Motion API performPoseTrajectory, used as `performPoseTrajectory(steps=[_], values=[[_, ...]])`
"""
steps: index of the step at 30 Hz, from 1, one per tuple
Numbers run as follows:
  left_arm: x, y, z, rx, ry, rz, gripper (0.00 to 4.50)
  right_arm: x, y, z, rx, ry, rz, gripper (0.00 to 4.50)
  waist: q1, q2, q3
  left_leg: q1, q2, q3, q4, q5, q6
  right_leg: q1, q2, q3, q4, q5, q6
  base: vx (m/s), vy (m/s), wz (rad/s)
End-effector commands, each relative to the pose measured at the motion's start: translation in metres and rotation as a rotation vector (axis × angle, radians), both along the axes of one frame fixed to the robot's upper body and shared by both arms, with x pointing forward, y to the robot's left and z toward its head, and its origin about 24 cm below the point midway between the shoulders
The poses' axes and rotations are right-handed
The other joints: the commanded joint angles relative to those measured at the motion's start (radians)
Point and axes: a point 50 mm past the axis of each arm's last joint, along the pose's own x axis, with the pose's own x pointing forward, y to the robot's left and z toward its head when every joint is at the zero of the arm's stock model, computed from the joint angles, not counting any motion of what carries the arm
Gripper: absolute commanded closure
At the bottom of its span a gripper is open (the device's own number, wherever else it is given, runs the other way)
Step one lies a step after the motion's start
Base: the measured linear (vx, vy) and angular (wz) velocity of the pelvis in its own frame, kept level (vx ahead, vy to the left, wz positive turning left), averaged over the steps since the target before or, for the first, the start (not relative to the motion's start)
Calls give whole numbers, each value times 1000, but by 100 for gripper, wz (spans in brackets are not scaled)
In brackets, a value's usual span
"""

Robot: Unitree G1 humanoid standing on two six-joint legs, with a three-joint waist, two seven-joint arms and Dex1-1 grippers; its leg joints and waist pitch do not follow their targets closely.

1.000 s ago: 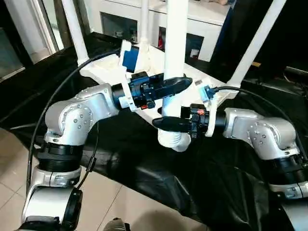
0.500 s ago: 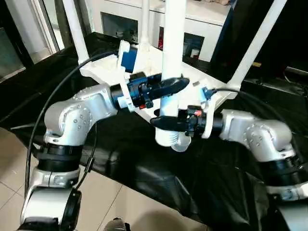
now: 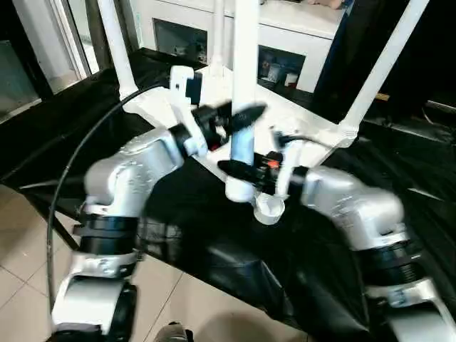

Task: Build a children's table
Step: Pick table leg

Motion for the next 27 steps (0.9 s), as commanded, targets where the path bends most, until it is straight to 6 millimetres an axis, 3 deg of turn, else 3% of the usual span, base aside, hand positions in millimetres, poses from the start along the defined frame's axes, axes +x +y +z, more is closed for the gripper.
performPoseTrajectory(steps=[1, 4, 16, 23, 27], values=[[4, 0, 5, 18, -7, 49, 141, 1, 0, 3, -37, -50, -59, 254, -8, 5, -84, 46, 28, -13, -75, -143, -103, 30, -65, 25, -66, 34, -152, 0, 0, 0], [5, -2, 2, 19, -5, 63, 141, -2, 7, 0, -39, -60, -89, 254, -10, 7, -84, 45, 28, -14, -75, -149, -97, 29, -63, 25, -66, 32, -138, 0, 0, 0], [0, -9, -4, 33, 3, 26, 254, -2, 14, 2, -66, -111, -127, 254, -13, 7, -81, 47, 29, -15, -78, -181, -104, 26, -63, 26, -69, 14, -121, 0, 0, 0], [1, -8, -3, 21, 2, 24, 264, 0, 14, 5, -70, -134, -124, 254, -15, 6, -81, 46, 30, -15, -77, -173, -102, 27, -63, 26, -68, 23, -124, 0, 0, 0], [3, -5, 1, 15, -16, 34, 265, 0, 15, 9, -58, -163, -93, 254, -22, -8, -79, 45, 29, -11, -77, -165, -87, 26, -62, 27, -71, -1, -122, 0, 0, 0]])
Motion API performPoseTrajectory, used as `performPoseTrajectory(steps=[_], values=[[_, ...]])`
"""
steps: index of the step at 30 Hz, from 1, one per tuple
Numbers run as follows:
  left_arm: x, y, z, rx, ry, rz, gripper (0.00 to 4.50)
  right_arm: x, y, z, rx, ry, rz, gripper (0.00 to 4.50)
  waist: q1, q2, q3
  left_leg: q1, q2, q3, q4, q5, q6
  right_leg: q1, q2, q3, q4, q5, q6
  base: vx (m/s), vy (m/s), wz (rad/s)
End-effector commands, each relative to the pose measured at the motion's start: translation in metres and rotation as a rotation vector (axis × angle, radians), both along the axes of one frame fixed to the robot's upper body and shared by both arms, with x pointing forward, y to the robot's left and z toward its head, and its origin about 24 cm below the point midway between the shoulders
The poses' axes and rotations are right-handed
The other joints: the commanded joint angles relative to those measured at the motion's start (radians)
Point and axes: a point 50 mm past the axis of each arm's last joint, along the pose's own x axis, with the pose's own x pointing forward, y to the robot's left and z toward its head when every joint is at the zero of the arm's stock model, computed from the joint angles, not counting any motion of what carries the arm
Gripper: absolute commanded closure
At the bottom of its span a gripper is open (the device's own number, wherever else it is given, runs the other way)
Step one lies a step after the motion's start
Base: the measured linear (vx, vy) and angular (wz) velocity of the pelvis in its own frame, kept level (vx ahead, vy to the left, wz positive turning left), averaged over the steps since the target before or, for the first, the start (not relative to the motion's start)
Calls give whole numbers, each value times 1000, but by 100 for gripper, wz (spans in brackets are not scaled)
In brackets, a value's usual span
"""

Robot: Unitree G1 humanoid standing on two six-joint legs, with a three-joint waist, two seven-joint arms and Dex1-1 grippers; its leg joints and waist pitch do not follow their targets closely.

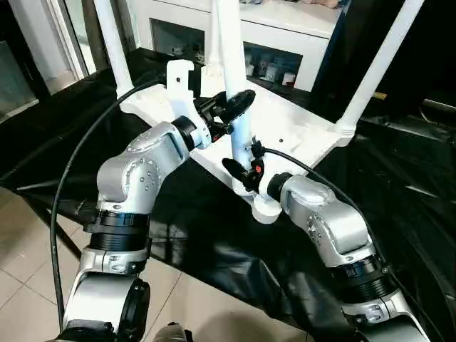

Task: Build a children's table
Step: Pick table leg

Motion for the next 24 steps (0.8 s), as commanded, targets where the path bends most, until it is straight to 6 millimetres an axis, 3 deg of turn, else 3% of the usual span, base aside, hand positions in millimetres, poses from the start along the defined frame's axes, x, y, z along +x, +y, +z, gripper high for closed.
performPoseTrajectory(steps=[1, 2, 3, 4, 7, 12, 18, 24], values=[[1, -2, 2, 0, -1, -22, 265, 1, 2, 17, 27, -93, 43, 254, -8, 0, -80, 45, 30, -13, -75, -165, -88, 28, -64, 27, -69, -5, -127, 0, 0, 0], [1, -1, 3, 1, -5, -24, 265, 0, 2, 20, 41, -107, 55, 254, -12, -1, -79, 44, 30, -12, -75, -167, -87, 28, -64, 27, -70, -6, -126, 0, 0, 0], [1, -1, 4, 7, -10, -35, 265, -1, 3, 23, 76, -104, 78, 198, -14, 2, -79, 44, 29, -13, -75, -167, -87, 27, -63, 26, -70, -7, -128, 0, 0, 0], [0, -1, 4, 8, -12, -39, 265, -1, 3, 23, 83, -104, 83, 184, -17, 1, -80, 44, 29, -13, -75, -169, -84, 28, -63, 26, -70, -5, -130, 0, 0, 0], [-1, -2, 4, 18, -22, -62, 265, -2, 2, 25, 98, -105, 94, 175, -19, 1, -80, 44, 29, -13, -74, -159, -75, 29, -62, 27, -69, 11, -136, 0, 0, 0], [-7, 2, 6, 51, -56, -172, 266, -7, -2, 27, 117, -53, 212, 115, -19, 6, -81, 47, 29, -12, -73, -158, -68, 29, -60, 26, -66, 26, -156, 0, 0, 0], [-17, 8, 7, 85, -86, -339, 266, -17, -23, 25, 86, 42, 439, 61, -14, -2, -79, 46, 30, -9, -72, -153, -55, 32, -63, 26, -68, 15, -174, 0, 0, 0], [-23, 10, 15, 44, -105, -447, 266, -19, -37, 29, 128, 104, 544, 55, -14, 1, -79, 45, 30, -9, -70, -153, -41, 32, -64, 24, -68, -8, -208, 0, 0, 0]])
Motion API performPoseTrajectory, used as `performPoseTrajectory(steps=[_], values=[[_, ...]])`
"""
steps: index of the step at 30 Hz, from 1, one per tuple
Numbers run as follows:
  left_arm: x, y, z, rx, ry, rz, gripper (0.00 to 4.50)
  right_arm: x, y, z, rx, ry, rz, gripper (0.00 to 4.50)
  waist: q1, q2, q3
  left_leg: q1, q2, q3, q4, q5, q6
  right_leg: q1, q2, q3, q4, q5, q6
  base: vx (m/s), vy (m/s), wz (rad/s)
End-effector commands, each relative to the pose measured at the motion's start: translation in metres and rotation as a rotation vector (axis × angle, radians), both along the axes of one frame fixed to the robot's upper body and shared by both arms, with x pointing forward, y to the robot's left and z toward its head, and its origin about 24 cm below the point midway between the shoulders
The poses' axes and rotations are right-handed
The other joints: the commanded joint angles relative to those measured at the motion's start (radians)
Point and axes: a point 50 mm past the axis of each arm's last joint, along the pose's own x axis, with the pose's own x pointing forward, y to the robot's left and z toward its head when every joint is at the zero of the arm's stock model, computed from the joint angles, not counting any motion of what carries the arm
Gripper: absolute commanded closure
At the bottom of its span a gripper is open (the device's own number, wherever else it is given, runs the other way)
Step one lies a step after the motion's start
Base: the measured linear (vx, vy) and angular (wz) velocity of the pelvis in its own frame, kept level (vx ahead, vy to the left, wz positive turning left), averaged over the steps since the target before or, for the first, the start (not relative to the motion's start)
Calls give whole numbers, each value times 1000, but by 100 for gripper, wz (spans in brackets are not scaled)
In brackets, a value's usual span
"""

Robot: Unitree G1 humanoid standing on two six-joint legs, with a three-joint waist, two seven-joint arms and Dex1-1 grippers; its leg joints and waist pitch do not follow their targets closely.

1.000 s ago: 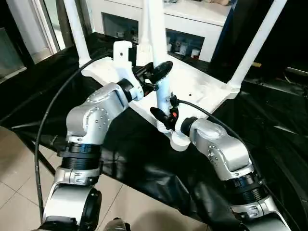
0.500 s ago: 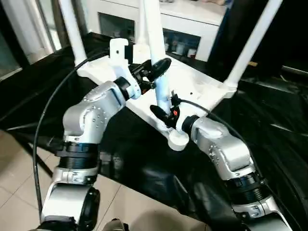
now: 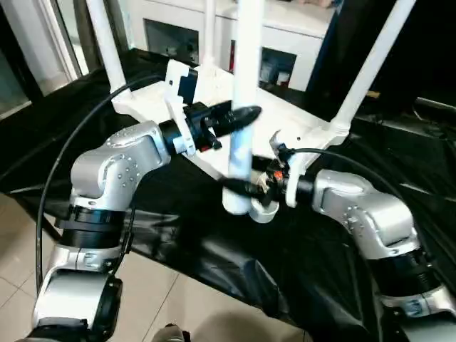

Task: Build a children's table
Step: Pick table leg

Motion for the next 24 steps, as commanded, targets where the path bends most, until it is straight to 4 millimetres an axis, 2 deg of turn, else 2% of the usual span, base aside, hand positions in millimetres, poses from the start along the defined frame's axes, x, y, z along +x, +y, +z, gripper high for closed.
performPoseTrajectory(steps=[1, 4, 7, 13, 15, 17, 20, 24], values=[[-6, -3, 13, -42, -27, -78, 266, 1, -9, 12, 14, 0, 54, 55, 3, 11, -81, 46, 30, -11, -69, -156, -48, 32, -65, 24, -65, -7, -210, 0, 0, 0], [-13, -4, 20, -83, -31, -146, 266, 3, -15, 19, 19, 13, 99, 55, 3, 8, -80, 46, 31, -10, -69, -172, -54, 32, -65, 23, -65, -11, -226, 0, 0, 0], [-15, -6, 24, -108, -30, -167, 266, 3, -18, 21, 4, 20, 136, 55, 8, 2, -81, 46, 31, -8, -67, -157, -44, 33, -66, 23, -64, 2, -235, 0, 0, 0], [-17, -7, 25, -109, -31, -190, 266, 3, -20, 20, -12, 42, 172, 55, 8, -2, -81, 45, 31, -9, -67, -154, -40, 34, -66, 23, -68, -20, -229, 0, 0, 0], [-18, -6, 24, -104, -29, -196, 266, 4, -21, 19, -4, 61, 167, 88, 8, -1, -81, 45, 30, -9, -66, -145, -37, 34, -65, 23, -66, -12, -233, 0, 0, 0], [-18, -6, 24, -104, -27, -195, 266, 4, -21, 19, -1, 67, 172, 92, 7, 0, -82, 44, 30, -9, -66, -141, -35, 34, -64, 22, -65, -6, -232, 0, 0, 0], [-18, -5, 24, -105, -25, -189, 266, 3, -20, 18, 3, 78, 186, 118, 8, 2, -83, 45, 30, -9, -65, -133, -32, 34, -64, 23, -64, 13, -235, 0, 0, 0], [-16, -5, 24, -106, -24, -188, 266, 1, -17, 16, 8, 85, 195, 164, 8, 4, -82, 46, 31, -9, -66, -156, -42, 32, -65, 23, -66, -8, -233, 0, 0, 0]])
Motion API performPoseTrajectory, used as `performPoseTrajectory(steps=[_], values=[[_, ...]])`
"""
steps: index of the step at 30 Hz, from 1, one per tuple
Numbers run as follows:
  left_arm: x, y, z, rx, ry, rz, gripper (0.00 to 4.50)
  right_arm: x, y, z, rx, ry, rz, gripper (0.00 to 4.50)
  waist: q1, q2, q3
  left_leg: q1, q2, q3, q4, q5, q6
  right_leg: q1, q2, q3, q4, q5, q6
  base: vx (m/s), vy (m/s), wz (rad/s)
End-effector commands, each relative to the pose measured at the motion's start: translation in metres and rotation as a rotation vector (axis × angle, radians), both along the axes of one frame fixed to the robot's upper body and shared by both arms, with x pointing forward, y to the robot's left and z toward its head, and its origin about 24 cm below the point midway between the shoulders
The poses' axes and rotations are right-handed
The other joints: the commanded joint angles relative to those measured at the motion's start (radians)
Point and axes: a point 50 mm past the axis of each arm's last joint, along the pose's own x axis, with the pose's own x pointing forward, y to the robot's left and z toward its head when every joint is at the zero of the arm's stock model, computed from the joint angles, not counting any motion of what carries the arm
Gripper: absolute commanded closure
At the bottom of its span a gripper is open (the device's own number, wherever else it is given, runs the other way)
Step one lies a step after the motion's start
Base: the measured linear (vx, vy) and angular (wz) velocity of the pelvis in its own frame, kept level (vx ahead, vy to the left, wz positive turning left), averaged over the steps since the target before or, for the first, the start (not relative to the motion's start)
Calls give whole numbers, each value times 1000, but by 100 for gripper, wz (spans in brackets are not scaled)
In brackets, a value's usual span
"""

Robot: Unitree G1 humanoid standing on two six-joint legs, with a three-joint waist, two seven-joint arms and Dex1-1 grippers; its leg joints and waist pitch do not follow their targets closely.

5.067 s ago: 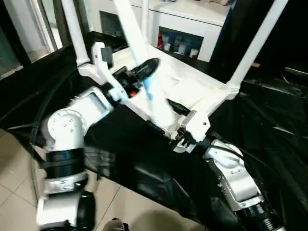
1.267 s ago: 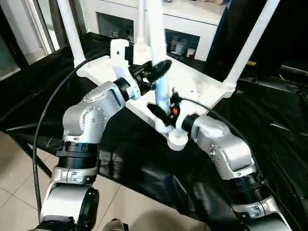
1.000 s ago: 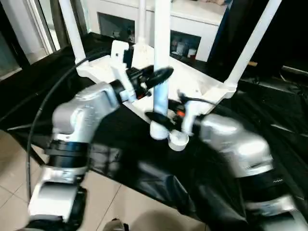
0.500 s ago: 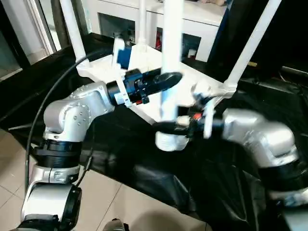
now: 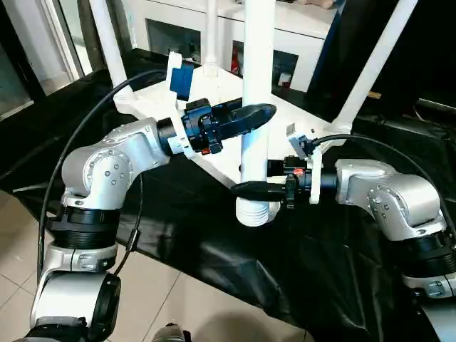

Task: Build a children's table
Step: Pick table leg

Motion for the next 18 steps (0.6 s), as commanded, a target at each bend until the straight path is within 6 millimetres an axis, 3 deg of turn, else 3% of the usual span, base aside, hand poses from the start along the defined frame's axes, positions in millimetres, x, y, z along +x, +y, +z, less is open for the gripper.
performPoseTrajectory(steps=[1, 9, 12, 18], values=[[-2, -2, 9, -10, -29, -24, 266, -1, 1, -1, -4, 9, 3, 172, 3, 6, -82, 47, 31, -10, -68, -160, -47, 32, -65, 23, -65, -9, -232, 0, 0, 0], [2, -3, 4, 24, -30, 18, 266, 0, 3, -1, 18, 1, -25, 243, 2, 9, -83, 47, 30, -11, -68, -165, -55, 32, -65, 22, -65, -6, -230, 0, 0, 0], [11, -6, -2, 69, 9, 137, 196, 2, 4, -1, 20, -21, -68, 254, 3, 10, -83, 48, 32, -11, -68, -170, -63, 32, -65, 23, -64, 2, -228, 0, 0, 0], [19, -13, -5, 63, 8, 289, 161, 5, 8, -2, 24, -41, -121, 259, 5, 0, -84, 44, 31, -11, -68, -155, -57, 36, -67, 23, -68, 1, -214, 0, 0, 0]])
